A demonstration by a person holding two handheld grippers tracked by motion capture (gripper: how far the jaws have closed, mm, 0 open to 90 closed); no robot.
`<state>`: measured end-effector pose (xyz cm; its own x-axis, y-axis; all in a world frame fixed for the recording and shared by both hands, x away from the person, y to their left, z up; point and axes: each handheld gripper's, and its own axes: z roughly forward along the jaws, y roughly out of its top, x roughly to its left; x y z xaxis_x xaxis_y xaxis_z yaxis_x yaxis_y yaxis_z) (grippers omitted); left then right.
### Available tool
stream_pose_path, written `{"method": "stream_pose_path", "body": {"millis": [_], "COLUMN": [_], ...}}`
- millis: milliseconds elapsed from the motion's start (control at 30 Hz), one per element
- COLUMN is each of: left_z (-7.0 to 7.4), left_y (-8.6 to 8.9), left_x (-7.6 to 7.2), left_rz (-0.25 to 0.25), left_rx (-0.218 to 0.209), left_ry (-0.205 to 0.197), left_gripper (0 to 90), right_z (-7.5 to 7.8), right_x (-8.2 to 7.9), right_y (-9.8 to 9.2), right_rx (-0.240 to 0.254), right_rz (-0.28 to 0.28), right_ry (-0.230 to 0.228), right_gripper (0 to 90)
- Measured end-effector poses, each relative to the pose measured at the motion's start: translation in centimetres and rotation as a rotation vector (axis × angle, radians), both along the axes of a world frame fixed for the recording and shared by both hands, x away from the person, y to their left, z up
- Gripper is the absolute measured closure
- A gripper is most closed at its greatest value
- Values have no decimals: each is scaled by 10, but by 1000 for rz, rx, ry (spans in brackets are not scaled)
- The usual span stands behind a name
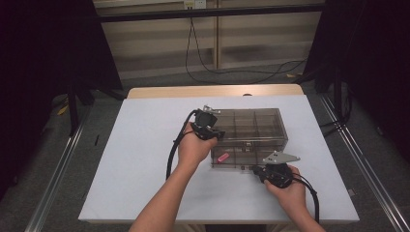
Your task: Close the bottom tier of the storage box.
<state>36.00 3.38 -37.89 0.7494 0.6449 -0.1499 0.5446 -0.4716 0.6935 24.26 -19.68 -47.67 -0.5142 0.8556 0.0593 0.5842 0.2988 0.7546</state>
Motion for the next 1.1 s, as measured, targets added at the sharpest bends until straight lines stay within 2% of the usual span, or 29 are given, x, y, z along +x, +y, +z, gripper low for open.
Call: {"method": "stream_pose_path", "body": {"millis": [333, 1100], "left_z": [-1, 0], "left_y": [-1, -2], "left_x": [-1, -1], "left_rz": [8, 4], "left_rx": [-13, -3], "left_ry": [-5, -8], "left_gripper": [900, 900], "right_z": [1, 0], "right_x": [2, 6], "right_y": [2, 3], "right_rx": [-11, -23], "right_rz": [-14, -37], "right_ry": [-6, -17], "right_gripper": [900, 900]}}
